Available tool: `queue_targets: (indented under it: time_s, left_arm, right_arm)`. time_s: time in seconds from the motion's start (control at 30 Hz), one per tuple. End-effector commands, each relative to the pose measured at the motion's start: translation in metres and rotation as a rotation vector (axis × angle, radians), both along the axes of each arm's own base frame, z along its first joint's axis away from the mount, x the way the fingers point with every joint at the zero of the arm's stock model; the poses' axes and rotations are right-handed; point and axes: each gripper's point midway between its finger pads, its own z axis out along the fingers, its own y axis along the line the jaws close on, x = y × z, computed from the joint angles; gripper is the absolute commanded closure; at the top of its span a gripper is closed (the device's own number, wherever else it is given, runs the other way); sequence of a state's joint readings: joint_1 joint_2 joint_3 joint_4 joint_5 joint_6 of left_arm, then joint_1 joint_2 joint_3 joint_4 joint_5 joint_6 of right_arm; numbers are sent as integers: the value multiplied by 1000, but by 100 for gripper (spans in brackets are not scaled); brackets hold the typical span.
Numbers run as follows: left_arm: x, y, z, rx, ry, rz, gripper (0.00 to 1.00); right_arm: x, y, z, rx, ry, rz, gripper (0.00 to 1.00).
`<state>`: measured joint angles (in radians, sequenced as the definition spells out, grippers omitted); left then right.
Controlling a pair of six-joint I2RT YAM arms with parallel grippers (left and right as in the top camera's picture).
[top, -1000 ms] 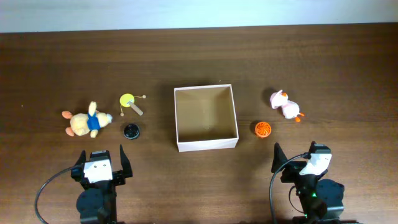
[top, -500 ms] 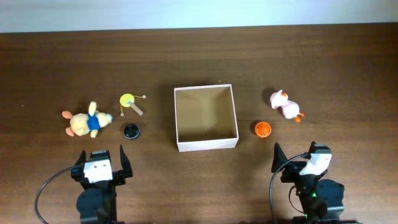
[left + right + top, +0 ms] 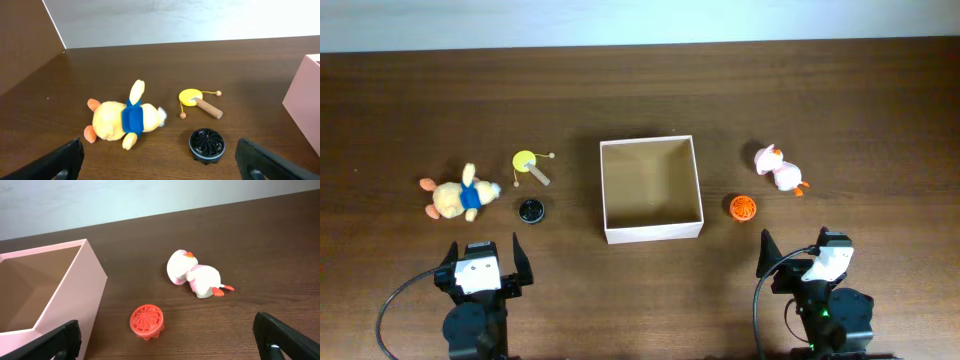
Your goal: Pack container
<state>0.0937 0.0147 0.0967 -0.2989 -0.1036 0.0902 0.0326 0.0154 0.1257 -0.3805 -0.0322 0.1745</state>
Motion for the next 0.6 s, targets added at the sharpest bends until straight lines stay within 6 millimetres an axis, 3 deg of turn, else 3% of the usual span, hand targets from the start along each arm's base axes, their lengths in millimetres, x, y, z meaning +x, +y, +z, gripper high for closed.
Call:
queue_targets:
  time_s: [0.0,0.57]
  left_arm:
    - [0,-2,0,14,-2,-13,1]
    - [0,-2,0,14,-2,-13,1]
  right_arm:
    - [0,4,-3,-6,-2,21,1]
    - [3,-6,5,-19,-37,-34,1]
